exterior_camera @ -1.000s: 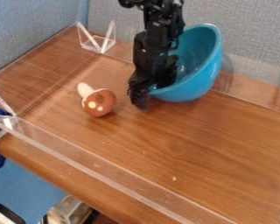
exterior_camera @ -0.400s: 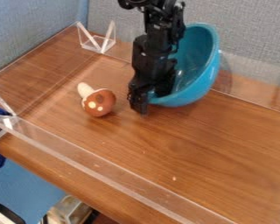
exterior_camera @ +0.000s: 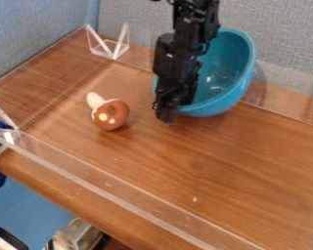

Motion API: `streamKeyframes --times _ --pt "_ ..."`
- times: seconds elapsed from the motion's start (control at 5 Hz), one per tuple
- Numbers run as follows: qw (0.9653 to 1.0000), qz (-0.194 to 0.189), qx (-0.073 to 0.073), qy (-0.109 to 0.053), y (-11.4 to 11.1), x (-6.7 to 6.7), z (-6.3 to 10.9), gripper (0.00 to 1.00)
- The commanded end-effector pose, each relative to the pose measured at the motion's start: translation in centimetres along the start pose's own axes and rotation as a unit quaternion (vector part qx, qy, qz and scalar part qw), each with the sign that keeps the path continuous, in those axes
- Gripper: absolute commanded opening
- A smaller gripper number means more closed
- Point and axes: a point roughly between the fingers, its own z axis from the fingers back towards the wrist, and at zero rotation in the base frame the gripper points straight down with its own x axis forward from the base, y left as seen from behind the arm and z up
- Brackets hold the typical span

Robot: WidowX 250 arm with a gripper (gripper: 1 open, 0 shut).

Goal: Remove the mushroom from inside the blue bowl and put it on the table

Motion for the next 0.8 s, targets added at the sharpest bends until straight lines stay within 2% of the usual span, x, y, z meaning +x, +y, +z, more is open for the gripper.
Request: streamKeyframes --times 0.0,0.2,0.6 --pt "0.9992 0.025 -0.032 0.003 -0.8 1.06 2.53 0.0" --pt "0.9985 0.046 -0.028 0.006 -0.91 1.93 2.5 1.0" --pt "0.9986 0.043 -0.03 0.0 -0.17 1.64 2.97 1.0"
